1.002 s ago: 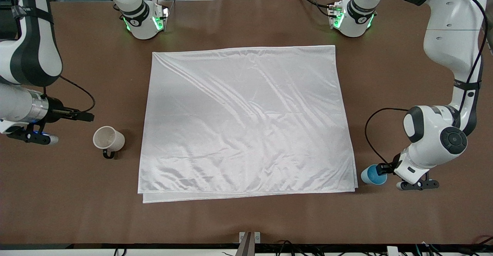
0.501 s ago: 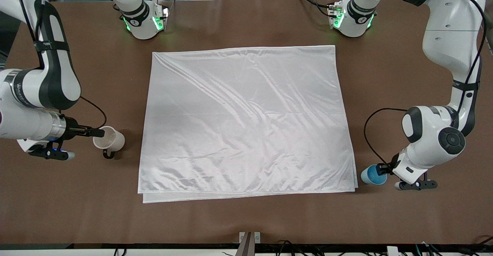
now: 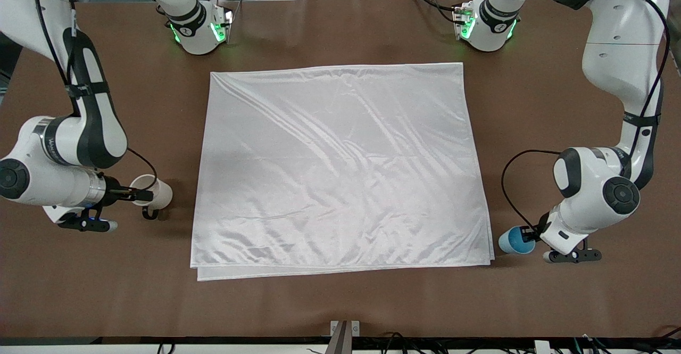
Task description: Place blue cup into white mug on cloth
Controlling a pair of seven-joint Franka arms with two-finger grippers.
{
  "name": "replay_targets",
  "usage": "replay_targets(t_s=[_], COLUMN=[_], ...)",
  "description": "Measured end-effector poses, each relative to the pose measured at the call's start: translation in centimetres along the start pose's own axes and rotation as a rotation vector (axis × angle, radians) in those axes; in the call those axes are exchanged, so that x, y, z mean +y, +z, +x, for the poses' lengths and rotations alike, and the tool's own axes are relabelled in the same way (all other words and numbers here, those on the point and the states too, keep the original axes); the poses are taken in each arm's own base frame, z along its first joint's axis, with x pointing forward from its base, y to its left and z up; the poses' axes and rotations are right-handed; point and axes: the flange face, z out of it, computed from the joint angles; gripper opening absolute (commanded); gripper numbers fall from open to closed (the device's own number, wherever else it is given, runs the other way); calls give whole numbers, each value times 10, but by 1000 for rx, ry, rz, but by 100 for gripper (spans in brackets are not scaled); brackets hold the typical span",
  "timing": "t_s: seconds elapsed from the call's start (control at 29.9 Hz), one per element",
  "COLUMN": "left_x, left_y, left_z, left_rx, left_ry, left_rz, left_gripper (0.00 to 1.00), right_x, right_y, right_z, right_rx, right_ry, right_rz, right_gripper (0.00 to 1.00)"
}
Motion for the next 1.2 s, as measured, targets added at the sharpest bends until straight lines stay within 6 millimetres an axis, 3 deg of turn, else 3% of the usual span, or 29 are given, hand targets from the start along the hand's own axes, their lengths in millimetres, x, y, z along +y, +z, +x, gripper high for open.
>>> replay_targets(t_s=[0.37, 0.93, 1.04, 1.2], left_x=[4, 7, 7, 7], left_y=[1, -3, -3, -3], left_z=[0, 3, 3, 3], left_rx=[0, 10, 10, 11], left_ry=[6, 9, 9, 9], left_rz=[-1, -2, -2, -2], left_gripper=[0, 0, 0, 0], right_x=[4, 10, 10, 8], right_y=[28, 52, 56, 59], right_z=[13, 17, 17, 17], right_rx=[44, 38, 32, 27], right_ry=[-41, -44, -44, -47], right_rz=[-2, -2, -2, -1], right_gripper=[100, 99, 87, 54])
